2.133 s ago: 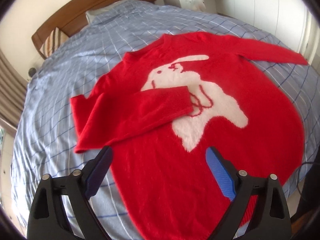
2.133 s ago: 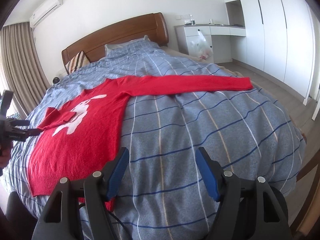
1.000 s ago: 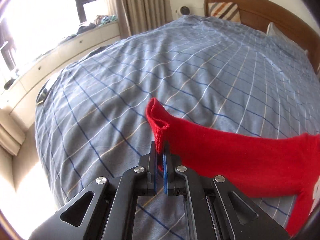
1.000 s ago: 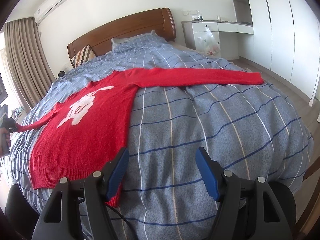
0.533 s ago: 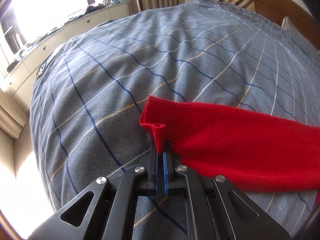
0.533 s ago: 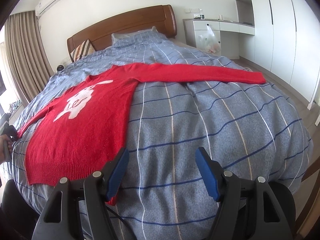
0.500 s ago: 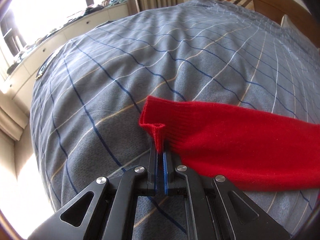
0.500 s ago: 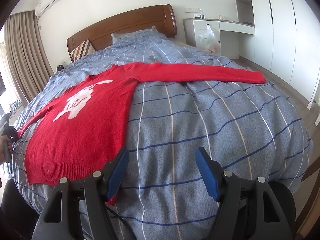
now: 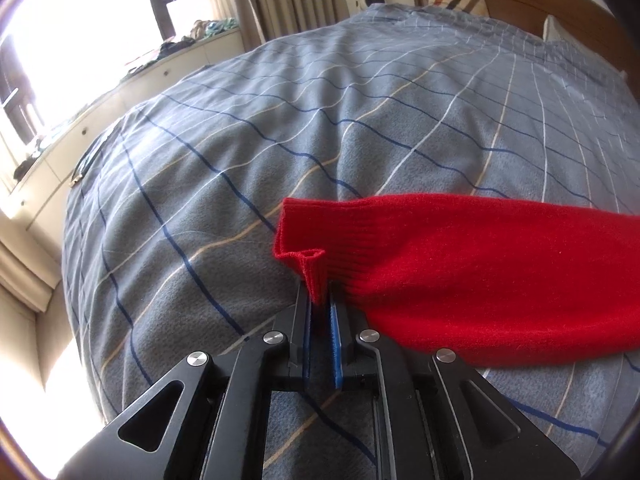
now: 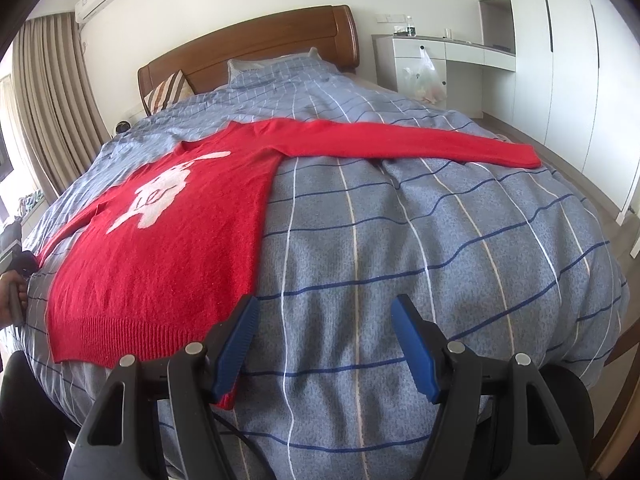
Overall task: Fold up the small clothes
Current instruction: 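Grasp the other sleeve cuff with the left tool and pull it straight, then open the left tool to release the sleeve and lift both tools away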
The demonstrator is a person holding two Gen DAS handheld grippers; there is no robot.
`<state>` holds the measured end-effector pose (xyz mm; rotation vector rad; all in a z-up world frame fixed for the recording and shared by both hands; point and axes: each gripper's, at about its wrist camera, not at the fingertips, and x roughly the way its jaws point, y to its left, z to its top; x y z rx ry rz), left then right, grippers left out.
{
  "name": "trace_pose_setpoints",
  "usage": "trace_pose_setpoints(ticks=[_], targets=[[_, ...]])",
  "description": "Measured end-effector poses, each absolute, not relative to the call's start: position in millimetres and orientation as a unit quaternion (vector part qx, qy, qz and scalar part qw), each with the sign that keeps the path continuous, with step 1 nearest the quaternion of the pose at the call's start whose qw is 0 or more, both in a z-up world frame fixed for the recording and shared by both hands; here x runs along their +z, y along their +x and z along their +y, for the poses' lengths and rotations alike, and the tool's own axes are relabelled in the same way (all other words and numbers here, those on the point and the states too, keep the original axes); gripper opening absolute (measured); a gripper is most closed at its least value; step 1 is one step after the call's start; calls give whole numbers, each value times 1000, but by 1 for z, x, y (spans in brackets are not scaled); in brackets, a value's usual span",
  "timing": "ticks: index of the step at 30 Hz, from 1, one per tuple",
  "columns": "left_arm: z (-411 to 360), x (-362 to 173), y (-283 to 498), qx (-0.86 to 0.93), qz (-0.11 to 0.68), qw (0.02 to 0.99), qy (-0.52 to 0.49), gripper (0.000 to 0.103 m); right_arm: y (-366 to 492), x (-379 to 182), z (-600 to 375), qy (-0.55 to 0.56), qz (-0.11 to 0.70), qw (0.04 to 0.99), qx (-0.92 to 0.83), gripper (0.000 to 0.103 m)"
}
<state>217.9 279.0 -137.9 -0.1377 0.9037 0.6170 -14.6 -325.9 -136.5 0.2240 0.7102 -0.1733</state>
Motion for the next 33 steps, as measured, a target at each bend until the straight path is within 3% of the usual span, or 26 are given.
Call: trace_pose_setpoints(ticks=[1,2,4,14,19,23,26,33], targets=[[280,-135,214,299,425,852,-67,35,-15,-136,-326,110,346,928,-85,68],[281,-131,210,303,420,853,-71,65,-15,-136,-326,111,345,928,-86,68],[279,-119,194,305,404,859,-84,92,-16,-136,-327,114,342,929,-89,69],[193,-84,116,173,380,908,-33,96,-20,-134,-331,124,338,928,-96,71],[139,-90,81,39,431,900,-58,97,-22,-130,-343,160,341,923,-75,72],[99,-99,51,-65,459,884,-67,96,-18,-137,-352,202,412,889,2,72],[70,-94,34,-115,440,889,-60,96,-16,-133,-329,177,442,877,59,72],[30,-108,34,-143,442,885,-23,96,-1,-122,-273,124,409,897,116,72]])
